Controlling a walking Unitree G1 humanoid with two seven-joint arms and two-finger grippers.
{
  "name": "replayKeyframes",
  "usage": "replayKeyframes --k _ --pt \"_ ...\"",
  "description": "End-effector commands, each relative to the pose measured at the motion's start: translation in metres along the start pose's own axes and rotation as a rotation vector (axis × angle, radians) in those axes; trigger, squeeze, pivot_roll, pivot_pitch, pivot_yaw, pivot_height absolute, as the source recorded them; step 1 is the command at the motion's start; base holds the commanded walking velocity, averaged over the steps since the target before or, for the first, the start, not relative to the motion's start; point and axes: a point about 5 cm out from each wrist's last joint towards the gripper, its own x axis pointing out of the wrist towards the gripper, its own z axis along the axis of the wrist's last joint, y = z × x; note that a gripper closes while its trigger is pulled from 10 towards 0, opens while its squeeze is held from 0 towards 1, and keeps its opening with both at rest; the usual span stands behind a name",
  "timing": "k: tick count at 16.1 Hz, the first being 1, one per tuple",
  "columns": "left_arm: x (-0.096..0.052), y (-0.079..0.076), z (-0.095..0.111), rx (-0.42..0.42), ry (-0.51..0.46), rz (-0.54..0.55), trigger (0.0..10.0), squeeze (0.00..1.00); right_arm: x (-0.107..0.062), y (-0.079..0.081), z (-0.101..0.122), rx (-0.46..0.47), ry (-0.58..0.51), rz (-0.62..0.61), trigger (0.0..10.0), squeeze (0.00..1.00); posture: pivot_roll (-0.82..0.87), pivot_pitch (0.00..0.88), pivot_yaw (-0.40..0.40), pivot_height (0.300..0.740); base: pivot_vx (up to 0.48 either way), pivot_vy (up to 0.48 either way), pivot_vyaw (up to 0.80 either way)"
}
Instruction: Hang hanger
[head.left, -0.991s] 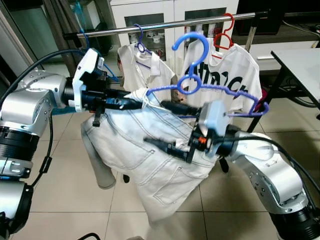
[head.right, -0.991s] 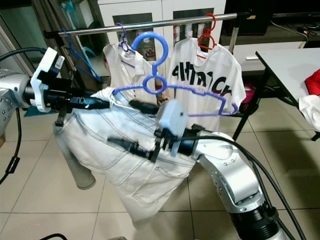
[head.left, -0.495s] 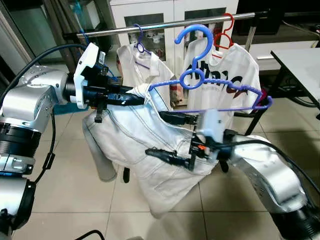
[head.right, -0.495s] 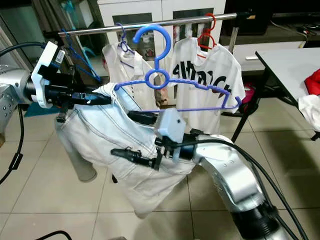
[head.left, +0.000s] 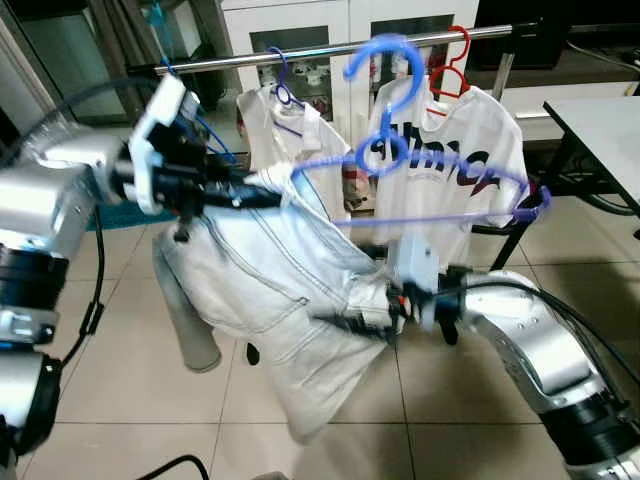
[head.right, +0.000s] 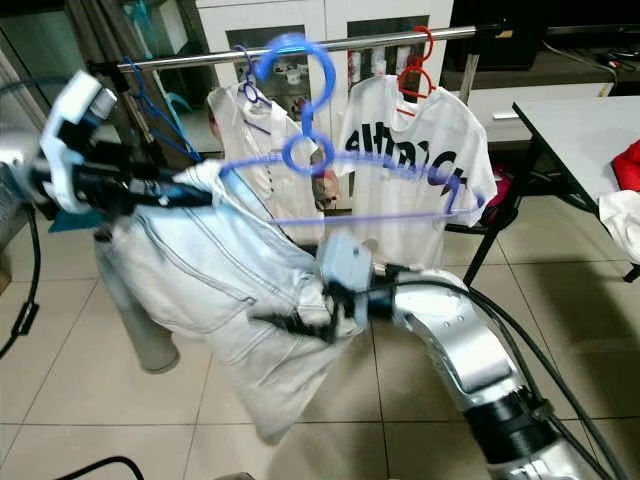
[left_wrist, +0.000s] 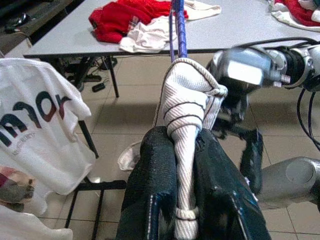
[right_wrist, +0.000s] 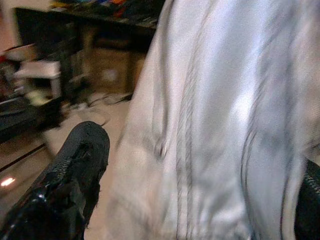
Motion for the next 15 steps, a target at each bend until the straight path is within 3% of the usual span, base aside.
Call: replayKeyframes --k 1,7,9,15 --pt "-0.010 -0.002 0.025 0.083 -0.051 0.004 0.0 0.00 0.002 0.005 -0.004 0.012 0.010 0.059 10.0 0.00 -0.07 0.000 0.134 0.740 0.000 0.000 0.00" --pt "-0.022 -0.006 0.038 0.101 -0.028 -0.012 0.0 0.00 -0.007 0.006 -0.026 0.093 0.087 0.155 10.0 0.00 -0.06 0.000 0.129 0.740 0.000 0.000 0.00" --pt "-0.027 -0.006 0.044 0.112 -0.018 -0.002 0.0 0.00 -0.016 0.008 -0.043 0.138 0.150 0.181 10.0 0.00 -0.06 0.002 0.131 0.740 0.000 0.000 0.00" --pt "-0.038 -0.007 0.056 0.138 -0.002 0.014 0.0 0.00 -0.036 0.014 -0.085 0.266 0.269 0.145 10.0 0.00 -0.05 0.004 0.136 0.740 0.000 0.000 0.00"
